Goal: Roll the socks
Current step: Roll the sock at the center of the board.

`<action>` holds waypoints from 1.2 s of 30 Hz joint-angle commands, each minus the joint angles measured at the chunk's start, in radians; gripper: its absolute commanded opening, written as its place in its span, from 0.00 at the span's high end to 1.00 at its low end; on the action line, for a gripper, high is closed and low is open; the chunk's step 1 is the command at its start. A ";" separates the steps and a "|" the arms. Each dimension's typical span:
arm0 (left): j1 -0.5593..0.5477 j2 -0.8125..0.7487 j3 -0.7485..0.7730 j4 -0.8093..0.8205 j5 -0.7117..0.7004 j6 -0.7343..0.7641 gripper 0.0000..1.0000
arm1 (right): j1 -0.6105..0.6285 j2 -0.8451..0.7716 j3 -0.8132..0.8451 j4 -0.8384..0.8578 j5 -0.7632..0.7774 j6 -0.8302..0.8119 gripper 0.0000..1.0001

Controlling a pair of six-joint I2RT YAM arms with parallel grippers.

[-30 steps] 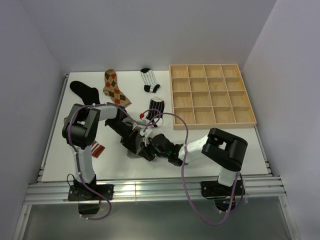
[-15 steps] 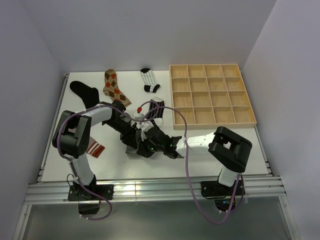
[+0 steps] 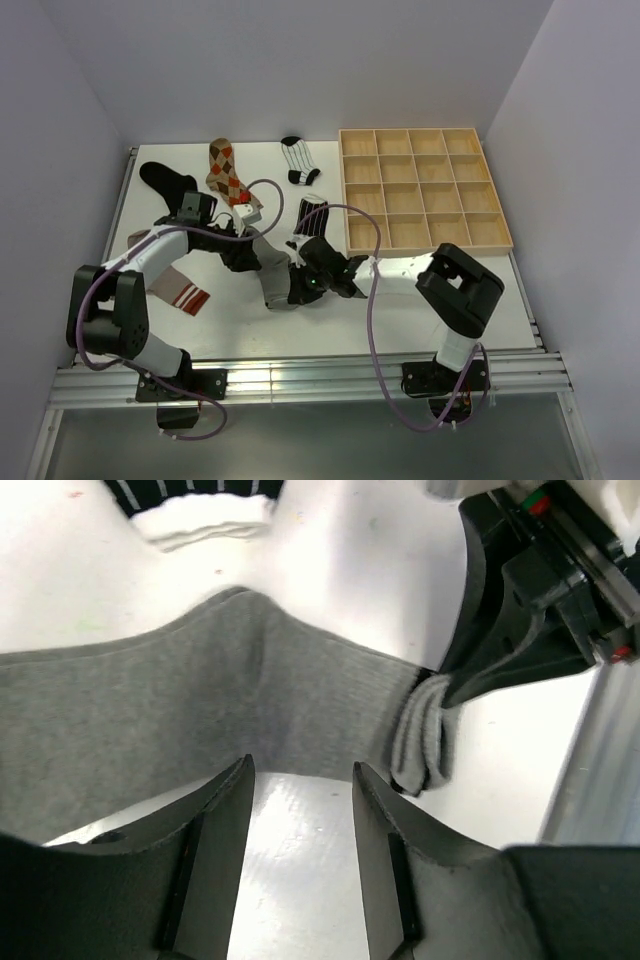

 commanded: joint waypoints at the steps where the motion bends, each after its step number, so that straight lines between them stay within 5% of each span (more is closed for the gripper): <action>1: -0.002 -0.071 -0.066 0.078 -0.056 0.029 0.50 | -0.007 0.052 0.107 -0.071 -0.049 0.022 1.00; 11: -0.026 -0.326 -0.300 0.254 -0.221 0.146 0.39 | -0.033 0.192 0.308 -0.273 -0.128 0.042 1.00; 36: -0.267 -0.361 -0.427 0.310 -0.342 0.229 0.34 | -0.062 0.292 0.402 -0.327 -0.160 0.101 1.00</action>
